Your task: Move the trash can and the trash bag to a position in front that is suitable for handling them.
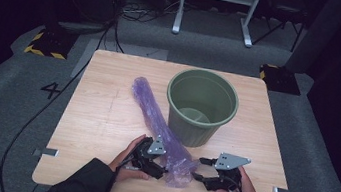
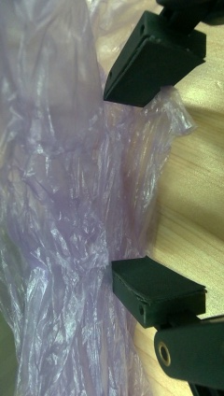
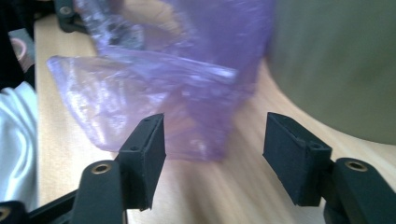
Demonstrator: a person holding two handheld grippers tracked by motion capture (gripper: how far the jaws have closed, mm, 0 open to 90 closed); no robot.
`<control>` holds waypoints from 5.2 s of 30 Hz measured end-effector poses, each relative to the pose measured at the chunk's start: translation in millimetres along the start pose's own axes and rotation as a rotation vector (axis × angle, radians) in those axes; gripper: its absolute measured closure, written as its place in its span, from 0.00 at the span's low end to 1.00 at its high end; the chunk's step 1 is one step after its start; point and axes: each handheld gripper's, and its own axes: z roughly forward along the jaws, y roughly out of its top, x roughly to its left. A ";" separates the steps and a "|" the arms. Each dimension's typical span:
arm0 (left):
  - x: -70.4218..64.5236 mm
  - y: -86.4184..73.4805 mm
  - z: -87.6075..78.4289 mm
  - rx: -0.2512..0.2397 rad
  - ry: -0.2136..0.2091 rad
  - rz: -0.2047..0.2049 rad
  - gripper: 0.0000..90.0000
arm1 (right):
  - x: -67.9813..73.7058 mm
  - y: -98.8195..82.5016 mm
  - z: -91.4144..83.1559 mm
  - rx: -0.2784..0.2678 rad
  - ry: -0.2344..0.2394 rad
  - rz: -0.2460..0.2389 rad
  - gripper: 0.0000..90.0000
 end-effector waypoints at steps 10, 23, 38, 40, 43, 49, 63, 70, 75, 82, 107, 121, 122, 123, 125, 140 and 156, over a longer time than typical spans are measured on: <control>-1.4 -1.5 6.0 0.026 0.015 0.006 0.18 | 15.2 4.4 9.0 0.025 0.015 -0.009 0.28; 4.2 -7.2 -12.5 0.004 0.022 0.017 0.17 | -6.4 -3.9 7.3 0.065 -0.106 0.011 0.96; 34.2 -30.0 -49.4 0.016 0.163 -0.052 0.18 | -68.1 -38.3 -39.9 0.055 -0.303 0.140 0.93; 36.4 -33.9 -55.3 0.018 0.178 -0.071 0.18 | -72.9 -41.5 -43.6 0.055 -0.315 0.152 0.93; 36.7 -40.2 -65.1 0.011 0.187 -0.082 0.18 | -79.8 -46.0 -48.8 0.054 -0.334 0.172 0.94; 47.3 -53.8 -81.4 -0.002 0.213 -0.115 0.17 | -95.1 -54.5 -58.3 0.047 -0.375 0.211 0.94; 61.4 -57.4 -71.5 0.025 0.148 -0.107 0.18 | -119.7 -66.5 -75.3 0.048 -0.463 0.256 0.59; 61.4 -52.8 -61.5 0.026 0.110 -0.092 0.30 | -117.3 -64.5 -87.9 0.050 -0.506 0.250 0.29; 60.6 -52.6 -59.3 0.051 0.112 -0.070 0.49 | -115.2 -65.1 -104.9 0.022 -0.529 0.266 0.26; 59.4 -54.4 -60.4 0.050 0.096 -0.070 0.53 | -102.1 -61.0 -127.2 -0.026 -0.561 0.294 0.28; 50.8 -54.1 -58.1 0.042 0.075 -0.064 0.53 | -31.2 -5.5 -106.8 -0.134 -0.375 0.192 0.30; 45.5 -51.2 -52.6 0.030 0.042 -0.053 0.47 | -30.0 -33.6 -36.6 0.069 -0.367 0.176 0.47; 45.4 -51.1 -52.2 0.029 0.038 -0.051 0.44 | -33.7 -35.3 -36.5 0.068 -0.375 0.180 0.50; 45.4 -51.1 -51.8 0.026 0.030 -0.052 0.41 | -36.5 -36.5 -36.6 0.063 -0.381 0.188 0.52; 44.9 -51.2 -52.3 0.018 -0.006 -0.042 0.33 | -43.5 -39.2 -36.4 0.071 -0.400 0.183 0.56; 62.1 -60.6 -63.7 0.022 0.059 -0.080 0.22 | -100.7 -50.5 -37.6 0.091 -0.487 0.185 0.65; 55.3 -56.6 -52.7 0.037 0.045 -0.054 0.19 | -105.5 -30.9 -40.6 -0.048 -0.426 0.207 0.29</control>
